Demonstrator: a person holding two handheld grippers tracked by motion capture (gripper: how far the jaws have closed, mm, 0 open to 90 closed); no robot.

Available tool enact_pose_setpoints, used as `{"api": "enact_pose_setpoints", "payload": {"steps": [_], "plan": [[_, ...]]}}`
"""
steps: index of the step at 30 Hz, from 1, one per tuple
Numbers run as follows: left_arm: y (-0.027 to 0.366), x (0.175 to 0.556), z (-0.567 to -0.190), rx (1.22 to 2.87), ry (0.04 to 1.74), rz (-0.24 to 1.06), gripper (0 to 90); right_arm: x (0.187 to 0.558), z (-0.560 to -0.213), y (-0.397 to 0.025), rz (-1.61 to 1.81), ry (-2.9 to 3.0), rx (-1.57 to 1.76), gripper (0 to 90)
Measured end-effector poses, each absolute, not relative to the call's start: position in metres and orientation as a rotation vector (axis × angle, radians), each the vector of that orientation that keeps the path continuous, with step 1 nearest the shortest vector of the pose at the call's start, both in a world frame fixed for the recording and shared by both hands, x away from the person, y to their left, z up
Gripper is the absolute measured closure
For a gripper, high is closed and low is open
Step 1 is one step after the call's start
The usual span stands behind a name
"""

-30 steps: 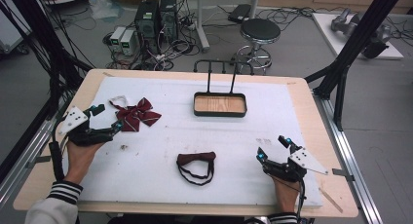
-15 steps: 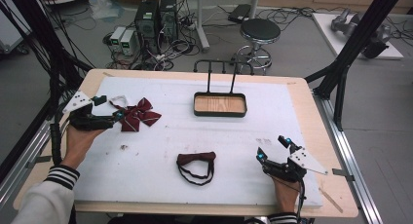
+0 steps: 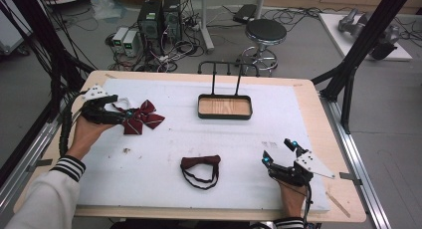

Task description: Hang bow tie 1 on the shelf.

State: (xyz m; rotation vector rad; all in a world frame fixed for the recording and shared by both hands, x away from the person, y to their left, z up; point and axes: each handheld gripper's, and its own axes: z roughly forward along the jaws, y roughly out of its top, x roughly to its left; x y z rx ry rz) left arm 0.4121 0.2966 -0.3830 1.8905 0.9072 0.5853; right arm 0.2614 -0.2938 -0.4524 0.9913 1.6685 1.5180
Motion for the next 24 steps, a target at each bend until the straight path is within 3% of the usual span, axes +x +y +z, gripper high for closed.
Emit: {"api": "enact_pose_setpoints", "payload": {"steps": [24], "plan": [[0.267,0.467,-0.392,2.309,0.926,0.475,19.3,0.261,-0.452,-0.293,1.509,1.666,0.99,10.8]]}}
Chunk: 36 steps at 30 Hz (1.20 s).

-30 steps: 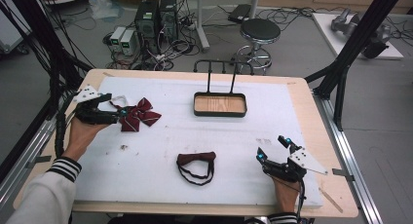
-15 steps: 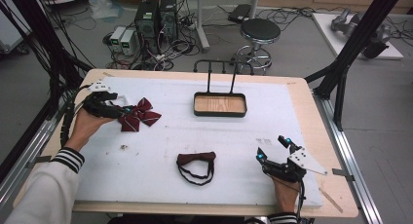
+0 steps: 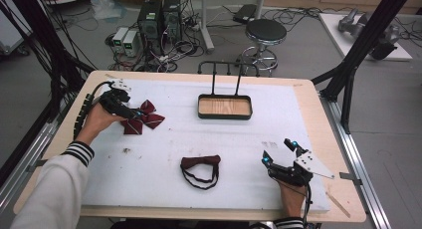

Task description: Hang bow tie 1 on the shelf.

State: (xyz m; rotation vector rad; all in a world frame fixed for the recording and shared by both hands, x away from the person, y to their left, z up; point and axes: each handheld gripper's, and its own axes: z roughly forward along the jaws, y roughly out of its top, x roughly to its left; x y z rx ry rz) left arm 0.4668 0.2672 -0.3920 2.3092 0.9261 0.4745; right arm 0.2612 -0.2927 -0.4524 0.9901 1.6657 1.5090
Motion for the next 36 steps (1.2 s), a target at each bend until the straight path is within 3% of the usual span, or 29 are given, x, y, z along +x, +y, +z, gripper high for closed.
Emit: {"api": "enact_pose_setpoints", "payload": {"steps": [12,26,36], "plan": [[0.263,0.49,-0.398,2.395,1.002,0.415,25.8,0.261,-0.452,-0.293,1.518,1.666,0.994,10.8],[0.263,0.497,-0.403,2.422,1.071,0.335,29.2,0.262,-0.452,-0.294,1.52,1.661,1.004,10.8],[0.259,0.499,-0.408,2.465,1.102,0.316,36.5,0.262,-0.452,-0.294,1.517,1.666,1.003,10.8]]}}
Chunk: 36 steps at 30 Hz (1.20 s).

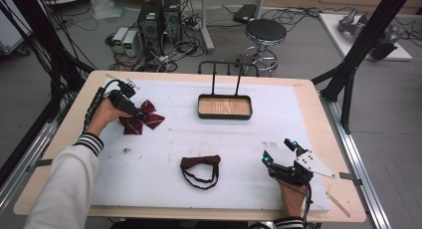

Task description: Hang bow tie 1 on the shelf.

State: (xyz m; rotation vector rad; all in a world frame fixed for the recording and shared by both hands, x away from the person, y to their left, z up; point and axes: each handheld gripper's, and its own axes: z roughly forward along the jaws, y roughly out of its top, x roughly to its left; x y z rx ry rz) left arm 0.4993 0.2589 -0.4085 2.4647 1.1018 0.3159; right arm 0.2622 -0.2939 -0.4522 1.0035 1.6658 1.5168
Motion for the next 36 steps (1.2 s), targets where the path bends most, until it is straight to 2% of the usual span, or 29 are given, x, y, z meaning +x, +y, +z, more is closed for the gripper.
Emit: {"api": "enact_pose_setpoints", "payload": {"steps": [9,16,25,36], "plan": [[0.256,0.5,-0.41,2.474,1.138,0.312,49.4,0.262,-0.452,-0.294,1.513,1.662,1.007,10.8],[0.253,0.498,-0.41,2.476,1.158,0.327,67.0,0.262,-0.452,-0.294,1.512,1.656,1.013,10.8],[0.251,0.493,-0.412,2.443,1.188,0.377,72.3,0.262,-0.452,-0.294,1.511,1.656,1.013,10.8],[0.254,0.487,-0.41,2.385,1.18,0.383,73.0,0.262,-0.452,-0.294,1.509,1.654,1.013,10.8]]}}
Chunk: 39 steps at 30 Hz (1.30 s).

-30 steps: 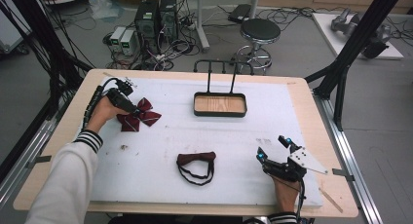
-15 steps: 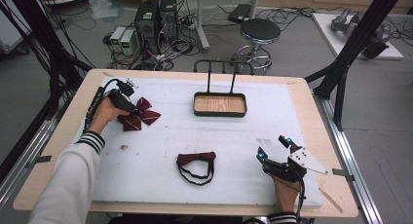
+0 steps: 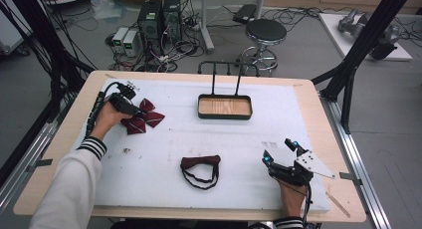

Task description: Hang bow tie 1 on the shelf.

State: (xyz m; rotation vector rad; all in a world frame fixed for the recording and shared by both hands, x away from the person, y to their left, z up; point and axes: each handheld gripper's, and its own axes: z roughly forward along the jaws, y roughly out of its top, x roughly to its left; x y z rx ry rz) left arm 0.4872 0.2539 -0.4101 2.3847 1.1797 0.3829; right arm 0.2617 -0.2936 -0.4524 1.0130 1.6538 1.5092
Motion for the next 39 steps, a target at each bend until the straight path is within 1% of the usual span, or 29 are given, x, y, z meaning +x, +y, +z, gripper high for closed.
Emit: {"api": "enact_pose_setpoints", "payload": {"steps": [4,10,14,23,25,33,39], "plan": [[0.254,0.486,-0.407,2.373,1.171,0.377,73.0,0.262,-0.452,-0.294,1.508,1.654,1.011,10.8],[0.252,0.48,-0.396,2.279,1.129,0.387,73.0,0.262,-0.452,-0.294,1.509,1.653,1.013,10.8],[0.252,0.477,-0.391,2.245,1.11,0.387,73.1,0.262,-0.452,-0.294,1.508,1.654,1.011,10.7],[0.252,0.47,-0.378,2.142,1.052,0.439,73.1,0.262,-0.452,-0.293,1.505,1.656,1.008,10.8],[0.251,0.467,-0.373,2.089,1.038,0.456,73.1,0.262,-0.452,-0.293,1.505,1.658,1.01,10.8],[0.248,0.462,-0.362,2.01,0.995,0.462,73.1,0.262,-0.452,-0.293,1.506,1.659,1.009,10.8],[0.245,0.458,-0.352,1.934,0.932,0.448,73.1,0.262,-0.452,-0.293,1.509,1.658,1.012,10.8]]}}
